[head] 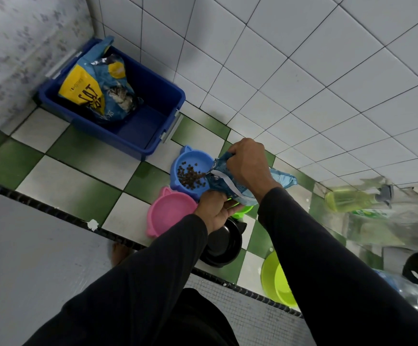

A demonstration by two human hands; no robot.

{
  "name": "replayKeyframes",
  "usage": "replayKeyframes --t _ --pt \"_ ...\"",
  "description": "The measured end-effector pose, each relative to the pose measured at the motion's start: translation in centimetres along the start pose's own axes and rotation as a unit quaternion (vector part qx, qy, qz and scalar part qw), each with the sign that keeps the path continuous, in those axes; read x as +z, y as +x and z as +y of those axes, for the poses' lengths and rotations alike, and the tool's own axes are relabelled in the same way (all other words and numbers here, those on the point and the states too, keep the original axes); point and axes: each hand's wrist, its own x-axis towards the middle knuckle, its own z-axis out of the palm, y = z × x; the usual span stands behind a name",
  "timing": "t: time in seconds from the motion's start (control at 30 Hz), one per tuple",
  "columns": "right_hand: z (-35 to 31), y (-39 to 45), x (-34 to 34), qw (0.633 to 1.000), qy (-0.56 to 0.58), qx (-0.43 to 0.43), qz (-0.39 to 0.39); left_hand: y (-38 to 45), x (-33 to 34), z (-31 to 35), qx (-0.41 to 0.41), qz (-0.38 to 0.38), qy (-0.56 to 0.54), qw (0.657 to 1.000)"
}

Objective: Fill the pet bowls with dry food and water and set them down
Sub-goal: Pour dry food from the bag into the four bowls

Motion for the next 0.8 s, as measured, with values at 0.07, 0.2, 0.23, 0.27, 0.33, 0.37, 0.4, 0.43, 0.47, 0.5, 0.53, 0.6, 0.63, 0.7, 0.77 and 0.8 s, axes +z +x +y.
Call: replayKeyframes --t 0.07,0.2,0.23,0.27,0.33,0.37,0.4,0.43,0.47,0.5,0.53,0.6,0.63,0.7,0.77,0.8 --pt "-0.02 0.02 -0.03 1.000 0.000 0.002 -0.001 0.11 -0.06 0.08 0.001 -0.003 -0.001 1.000" --pt "0.08 0.13 -0.13 1.000 0.002 0.005 0.000 0.28 -0.18 0.10 0.002 -0.011 0.002 1.000" --pt "0.11 0.15 -0.10 1.000 0.002 0.006 0.000 0.27 -0.20 0.11 0.003 -0.013 0.003 1.000" --pt "0.15 0.18 -0.09 1.000 0.003 0.006 0.000 0.25 -0.21 0.11 0.003 -0.015 0.004 1.000" --pt "0.22 0.18 -0.05 1.000 0.006 0.008 0.001 0.24 -0.24 0.13 0.002 -0.016 0.003 1.000" --pt "0.25 0.16 -0.04 1.000 0.007 0.007 0.002 0.25 -0.27 0.13 0.000 -0.016 0.003 1.000" --pt "0.26 0.13 -0.04 1.000 0.005 0.005 0.002 0.27 -0.31 0.14 -0.002 -0.016 0.004 1.000" --pt "0.28 0.12 -0.07 1.000 0.001 0.003 0.002 0.30 -0.33 0.15 -0.003 -0.015 0.005 1.000" --pt "0.30 0.11 -0.08 1.000 -0.002 0.002 0.001 0.33 -0.35 0.16 -0.004 -0.014 0.007 1.000" --pt "0.34 0.13 -0.13 1.000 -0.004 0.003 0.001 0.37 -0.37 0.15 -0.003 -0.014 0.010 1.000" --pt "0.38 0.16 -0.16 1.000 -0.005 0.005 0.001 0.41 -0.40 0.15 -0.002 -0.014 0.012 1.000" --pt "0.45 0.23 -0.17 1.000 -0.006 0.004 0.001 0.51 -0.50 0.17 -0.001 -0.014 0.015 1.000" --pt "0.47 0.26 -0.14 1.000 -0.005 0.003 0.002 0.57 -0.54 0.19 0.000 -0.015 0.017 1.000" --pt "0.51 0.30 -0.11 1.000 -0.003 0.003 0.005 0.63 -0.57 0.23 0.001 -0.017 0.020 1.000" --pt "0.54 0.38 -0.06 1.000 -0.008 0.001 0.007 0.67 -0.55 0.26 0.002 -0.017 0.023 1.000" --pt "0.57 0.43 -0.01 1.000 -0.011 0.001 0.007 0.66 -0.54 0.29 0.002 -0.016 0.024 1.000"
